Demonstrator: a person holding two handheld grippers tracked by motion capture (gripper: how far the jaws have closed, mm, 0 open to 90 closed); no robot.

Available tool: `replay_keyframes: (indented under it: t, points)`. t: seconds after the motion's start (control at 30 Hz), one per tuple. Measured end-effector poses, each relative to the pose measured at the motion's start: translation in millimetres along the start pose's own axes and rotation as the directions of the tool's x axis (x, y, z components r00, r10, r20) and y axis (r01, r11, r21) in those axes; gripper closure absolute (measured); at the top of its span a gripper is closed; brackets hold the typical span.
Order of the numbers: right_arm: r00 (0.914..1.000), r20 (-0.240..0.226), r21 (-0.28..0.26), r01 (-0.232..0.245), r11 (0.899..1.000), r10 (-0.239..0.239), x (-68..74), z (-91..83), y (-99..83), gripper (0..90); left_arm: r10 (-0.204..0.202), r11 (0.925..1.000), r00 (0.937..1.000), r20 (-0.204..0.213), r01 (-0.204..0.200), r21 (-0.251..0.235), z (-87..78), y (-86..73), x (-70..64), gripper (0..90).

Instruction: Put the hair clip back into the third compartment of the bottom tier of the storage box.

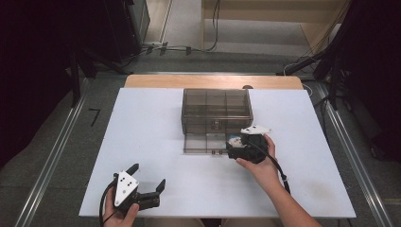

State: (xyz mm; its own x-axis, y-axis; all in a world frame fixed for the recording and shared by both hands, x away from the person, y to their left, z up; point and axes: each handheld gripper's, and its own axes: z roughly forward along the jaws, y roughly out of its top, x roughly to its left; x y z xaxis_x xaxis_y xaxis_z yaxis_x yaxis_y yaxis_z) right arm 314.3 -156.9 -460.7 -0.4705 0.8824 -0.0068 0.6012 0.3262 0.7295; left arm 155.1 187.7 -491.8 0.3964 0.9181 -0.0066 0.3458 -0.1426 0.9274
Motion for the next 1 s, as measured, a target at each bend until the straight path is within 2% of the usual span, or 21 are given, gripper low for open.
replay_keyframes:
  t: [0.23,0.3,0.43,1.0]
  points:
    - [1.0000,-0.004,-0.009,0.007,1.000,-0.007,0.1,-5.6,0.3,7.3,-0.001,1.0000,1.0000,0.001,0.001,0.000,0.0,0.1,0.4,0.0]
    - [0.9999,0.006,-0.013,0.009,1.000,-0.009,-0.1,-7.1,0.3,0.7,0.000,1.0000,1.0000,0.001,0.000,0.001,0.1,0.1,0.3,0.0]
    - [1.0000,0.001,-0.030,0.001,1.000,-0.001,-0.7,-11.7,0.3,0.5,-0.001,1.0000,1.0000,0.000,0.001,0.001,0.1,0.0,0.0,0.0]
    - [0.9994,-0.029,-0.062,0.016,0.998,-0.018,-2.5,-35.8,-2.5,0.5,-0.003,1.0000,1.0000,0.002,0.003,0.001,0.0,0.0,-0.1,0.0]
